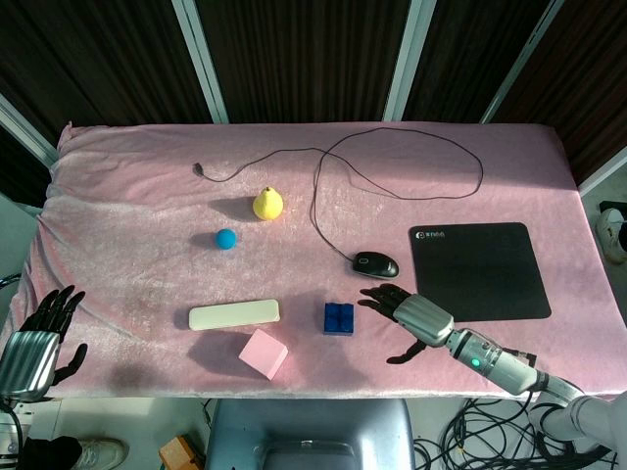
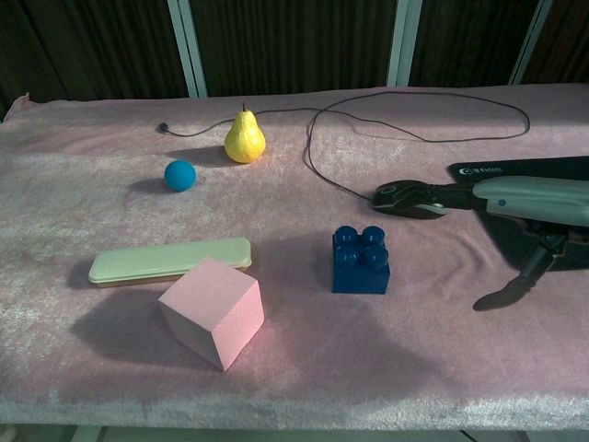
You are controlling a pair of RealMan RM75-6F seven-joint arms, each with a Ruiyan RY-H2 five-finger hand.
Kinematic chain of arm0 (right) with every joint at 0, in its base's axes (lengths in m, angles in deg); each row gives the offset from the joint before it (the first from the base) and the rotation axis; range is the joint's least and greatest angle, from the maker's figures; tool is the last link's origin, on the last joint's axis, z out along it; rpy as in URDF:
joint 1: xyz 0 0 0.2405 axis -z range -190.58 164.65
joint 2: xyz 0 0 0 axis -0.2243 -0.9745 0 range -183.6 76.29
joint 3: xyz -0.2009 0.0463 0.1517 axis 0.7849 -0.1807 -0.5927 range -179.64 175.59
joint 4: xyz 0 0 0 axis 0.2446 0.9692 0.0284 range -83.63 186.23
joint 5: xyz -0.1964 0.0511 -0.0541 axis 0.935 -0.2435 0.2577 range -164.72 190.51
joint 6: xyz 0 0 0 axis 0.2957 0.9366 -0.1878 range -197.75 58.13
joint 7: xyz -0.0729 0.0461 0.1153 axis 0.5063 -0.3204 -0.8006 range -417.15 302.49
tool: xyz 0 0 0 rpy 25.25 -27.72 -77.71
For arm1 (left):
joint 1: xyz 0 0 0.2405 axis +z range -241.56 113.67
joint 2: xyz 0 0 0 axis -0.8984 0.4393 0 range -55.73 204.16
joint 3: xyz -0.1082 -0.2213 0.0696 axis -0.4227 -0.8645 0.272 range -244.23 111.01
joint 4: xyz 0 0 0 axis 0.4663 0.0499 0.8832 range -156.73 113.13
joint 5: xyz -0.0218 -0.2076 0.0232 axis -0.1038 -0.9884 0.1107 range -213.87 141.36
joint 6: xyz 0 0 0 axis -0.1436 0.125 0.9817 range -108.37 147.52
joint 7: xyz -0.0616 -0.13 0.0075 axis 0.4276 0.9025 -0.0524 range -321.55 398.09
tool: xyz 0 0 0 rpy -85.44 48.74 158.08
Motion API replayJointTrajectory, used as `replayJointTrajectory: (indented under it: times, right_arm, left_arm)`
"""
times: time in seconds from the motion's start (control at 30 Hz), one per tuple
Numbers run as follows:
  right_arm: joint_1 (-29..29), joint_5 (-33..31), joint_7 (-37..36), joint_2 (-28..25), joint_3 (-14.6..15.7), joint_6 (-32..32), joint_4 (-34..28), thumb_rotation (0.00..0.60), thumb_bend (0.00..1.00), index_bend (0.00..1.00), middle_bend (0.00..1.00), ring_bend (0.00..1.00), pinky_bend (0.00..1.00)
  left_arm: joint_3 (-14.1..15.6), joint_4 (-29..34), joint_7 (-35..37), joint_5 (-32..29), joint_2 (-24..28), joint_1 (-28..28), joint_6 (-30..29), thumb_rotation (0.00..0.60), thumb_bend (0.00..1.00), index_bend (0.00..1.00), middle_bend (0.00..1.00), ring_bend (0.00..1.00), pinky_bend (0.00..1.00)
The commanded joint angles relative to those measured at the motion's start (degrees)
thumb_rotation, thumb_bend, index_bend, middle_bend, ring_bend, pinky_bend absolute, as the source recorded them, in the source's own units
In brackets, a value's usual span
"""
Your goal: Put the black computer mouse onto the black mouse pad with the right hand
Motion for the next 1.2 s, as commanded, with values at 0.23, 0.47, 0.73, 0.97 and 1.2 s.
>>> replayJointTrajectory:
  times: [0.23,0.47,0.73,0.97,1.2]
  right_arm:
    - [-0.2,-0.8,0.8,0.0,0.4,-0.2,-0.5,0.600,0.14,0.00,0.00,0.00,0.17]
    - [-0.3,-2.9,2.8,0.7,-0.8,-0.7,0.3,0.600,0.14,0.00,0.00,0.00,0.17]
    - [-2.0,-9.2,5.9,2.4,-5.3,-6.4,2.3,0.600,0.14,0.00,0.00,0.00,0.17]
    - [-4.8,-14.6,7.2,4.6,-9.2,-12.6,4.9,0.600,0.14,0.00,0.00,0.00,0.17]
    - [-7.3,-18.7,11.3,8.2,-11.9,-18.0,9.1,0.600,0.14,0.01,0.00,0.00,0.17]
  left_arm:
    - [0.1,0.1,0.1,0.1,0.0,0.0,0.0,0.600,0.39,0.09,0.04,0.00,0.30]
    - [0.3,0.1,0.7,0.4,0.2,0.0,0.0,0.600,0.39,0.09,0.04,0.00,0.30]
    - [0.4,0.1,0.8,0.5,0.3,0.2,-0.3,0.600,0.39,0.09,0.04,0.00,0.30]
    - [0.6,0.3,0.9,0.7,0.5,0.3,-0.3,0.600,0.39,0.09,0.04,0.00,0.30]
    - [0.6,0.3,1.4,0.6,0.7,0.4,-0.4,0.600,0.39,0.09,0.04,0.00,0.30]
